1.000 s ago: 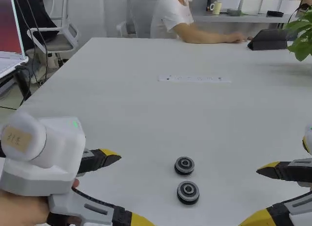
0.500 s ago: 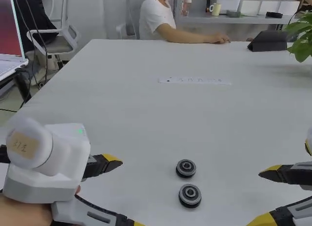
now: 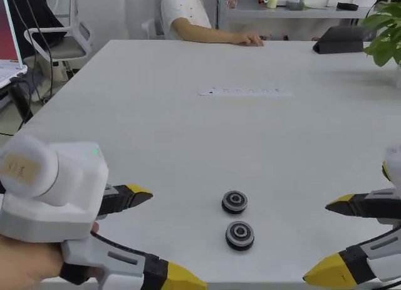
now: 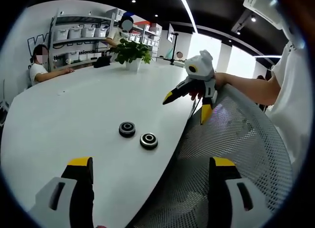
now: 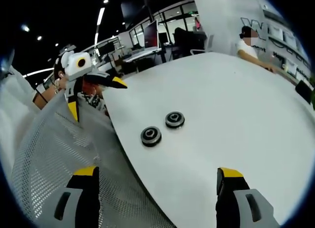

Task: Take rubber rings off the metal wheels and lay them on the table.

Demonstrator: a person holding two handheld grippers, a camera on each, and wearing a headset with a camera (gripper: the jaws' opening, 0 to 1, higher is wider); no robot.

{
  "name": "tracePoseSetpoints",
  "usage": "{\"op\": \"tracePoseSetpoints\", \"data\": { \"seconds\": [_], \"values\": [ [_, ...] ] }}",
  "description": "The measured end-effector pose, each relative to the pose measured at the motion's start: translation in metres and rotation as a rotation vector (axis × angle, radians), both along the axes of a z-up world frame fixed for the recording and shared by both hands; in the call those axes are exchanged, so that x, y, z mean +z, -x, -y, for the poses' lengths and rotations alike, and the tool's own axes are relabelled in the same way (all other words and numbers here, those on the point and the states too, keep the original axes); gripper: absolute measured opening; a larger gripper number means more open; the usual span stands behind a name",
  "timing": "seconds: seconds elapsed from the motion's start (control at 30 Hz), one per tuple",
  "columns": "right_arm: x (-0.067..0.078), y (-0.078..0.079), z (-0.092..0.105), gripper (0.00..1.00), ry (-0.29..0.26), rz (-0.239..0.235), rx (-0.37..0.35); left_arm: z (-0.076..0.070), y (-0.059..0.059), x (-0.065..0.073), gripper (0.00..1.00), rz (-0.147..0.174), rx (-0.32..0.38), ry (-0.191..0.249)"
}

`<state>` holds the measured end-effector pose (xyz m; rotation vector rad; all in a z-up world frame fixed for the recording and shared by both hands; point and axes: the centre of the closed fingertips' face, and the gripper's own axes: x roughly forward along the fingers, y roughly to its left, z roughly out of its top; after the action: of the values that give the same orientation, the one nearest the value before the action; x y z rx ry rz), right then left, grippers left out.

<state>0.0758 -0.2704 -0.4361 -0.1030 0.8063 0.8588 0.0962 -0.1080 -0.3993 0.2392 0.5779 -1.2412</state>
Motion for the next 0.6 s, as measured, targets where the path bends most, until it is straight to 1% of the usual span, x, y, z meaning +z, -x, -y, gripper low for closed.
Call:
{"op": "tracePoseSetpoints", "data": {
  "seconds": [0.07,0.1,0.13,0.17,0.23,0.27,0.4,0.47,0.6],
  "values": [
    [-0.0001,-0.0002,-0.0005,0.99,0.0,-0.003,0.001,-0.0005,-0.0011,0.0004,0.96,0.002,0.005,0.0],
    [0.0,-0.0005,-0.0005,0.99,0.0,-0.004,0.001,-0.0011,-0.0013,-0.0001,0.96,0.007,0.007,-0.009],
    [0.0,-0.0008,-0.0003,0.98,0.0,-0.004,0.0,-0.0015,-0.0007,-0.001,0.96,0.015,0.003,-0.021],
    [0.0001,-0.0008,0.0001,0.95,0.001,-0.003,0.001,-0.0022,0.0002,-0.0033,0.96,0.026,-0.009,-0.043],
    [0.0007,-0.001,0.0004,0.95,-0.003,-0.001,-0.004,-0.0028,0.0014,-0.0068,0.96,0.033,-0.021,-0.072],
    [0.001,-0.0011,0.0008,0.96,-0.007,-0.002,-0.01,-0.0026,0.0018,-0.0074,0.96,0.035,-0.026,-0.077],
    [0.0014,-0.0022,0.0025,0.95,-0.011,-0.006,-0.022,-0.0022,0.0037,-0.0072,0.96,0.027,-0.037,-0.074],
    [0.0028,-0.0036,0.0034,0.95,-0.025,-0.006,-0.034,-0.002,0.0039,-0.0067,0.96,0.022,-0.034,-0.069],
    [0.0074,-0.0063,0.0045,0.95,-0.05,0.005,-0.054,-0.0023,0.0021,-0.0029,0.96,0.026,-0.021,-0.052]
  ]
}}
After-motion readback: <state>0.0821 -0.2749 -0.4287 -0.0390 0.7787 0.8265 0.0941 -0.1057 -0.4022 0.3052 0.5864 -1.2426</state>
